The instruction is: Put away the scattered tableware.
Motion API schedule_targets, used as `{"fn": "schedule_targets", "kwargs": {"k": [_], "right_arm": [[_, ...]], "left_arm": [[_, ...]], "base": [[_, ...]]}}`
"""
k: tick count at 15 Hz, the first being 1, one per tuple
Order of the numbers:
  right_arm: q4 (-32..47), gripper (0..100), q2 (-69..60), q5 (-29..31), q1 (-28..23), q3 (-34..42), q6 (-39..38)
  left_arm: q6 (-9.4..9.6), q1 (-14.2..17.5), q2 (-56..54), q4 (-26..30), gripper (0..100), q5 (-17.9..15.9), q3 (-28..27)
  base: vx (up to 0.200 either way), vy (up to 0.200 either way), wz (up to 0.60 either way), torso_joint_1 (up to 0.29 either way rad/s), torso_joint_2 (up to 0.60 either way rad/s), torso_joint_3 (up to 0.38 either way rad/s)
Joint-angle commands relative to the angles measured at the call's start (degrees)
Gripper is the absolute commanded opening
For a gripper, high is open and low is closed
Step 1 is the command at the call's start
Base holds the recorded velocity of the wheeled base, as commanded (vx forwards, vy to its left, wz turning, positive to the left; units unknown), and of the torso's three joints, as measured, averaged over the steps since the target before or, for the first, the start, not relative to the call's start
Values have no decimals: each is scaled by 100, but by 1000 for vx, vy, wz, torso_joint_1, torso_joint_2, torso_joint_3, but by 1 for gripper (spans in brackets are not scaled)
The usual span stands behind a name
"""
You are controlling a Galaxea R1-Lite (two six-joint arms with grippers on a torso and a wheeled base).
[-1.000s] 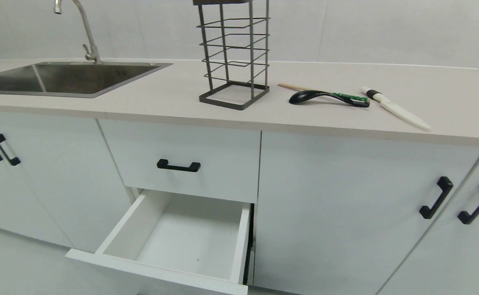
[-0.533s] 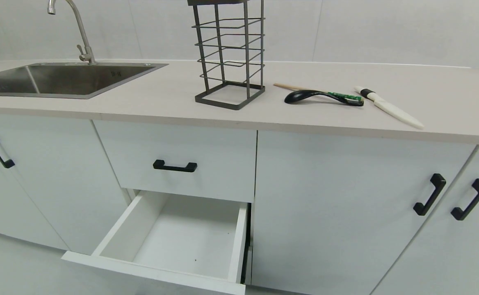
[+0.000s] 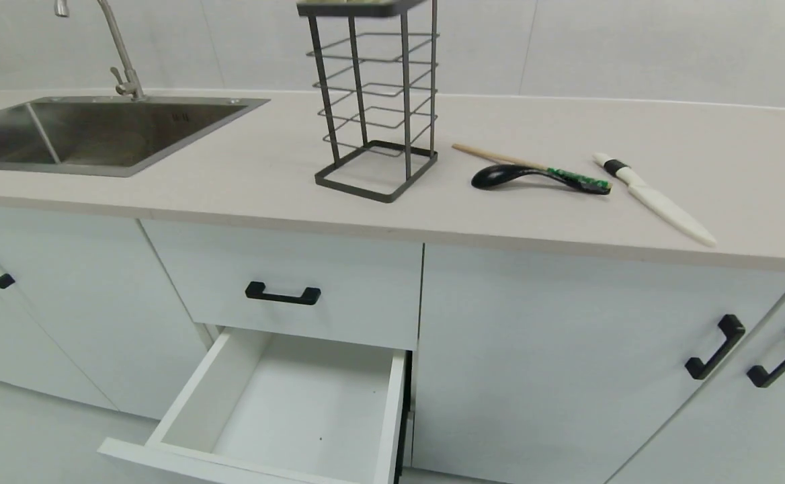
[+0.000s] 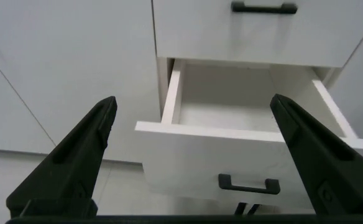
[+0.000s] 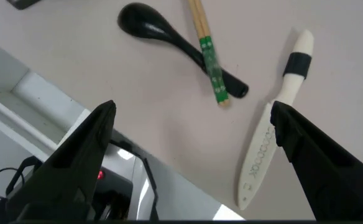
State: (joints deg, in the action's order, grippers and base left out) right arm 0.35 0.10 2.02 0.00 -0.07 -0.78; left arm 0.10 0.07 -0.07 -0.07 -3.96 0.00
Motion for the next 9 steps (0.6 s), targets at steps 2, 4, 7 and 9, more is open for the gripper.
{"fn": "schedule_targets", "kwargs": {"k": [2,4,7,9], "right_arm": [[0,0,8,0,-9,-1,-1],[0,0,8,0,-9,-1,-10],[0,0,8,0,-9,-1,-1],[0,0,8,0,-9,-1,-1]], "left_arm": [[-1,1,7,-1,100,1,0],[-1,1,7,-1,100,1,0],[-1,-7,7,-1,100,1,0],[-1,1,7,-1,100,1,0]], "base": [[0,0,0,190,-701,-193],[0,0,0,229,-542,-212],[0,0,0,172,-478,-230],[0,0,0,110,-491,-212]]}}
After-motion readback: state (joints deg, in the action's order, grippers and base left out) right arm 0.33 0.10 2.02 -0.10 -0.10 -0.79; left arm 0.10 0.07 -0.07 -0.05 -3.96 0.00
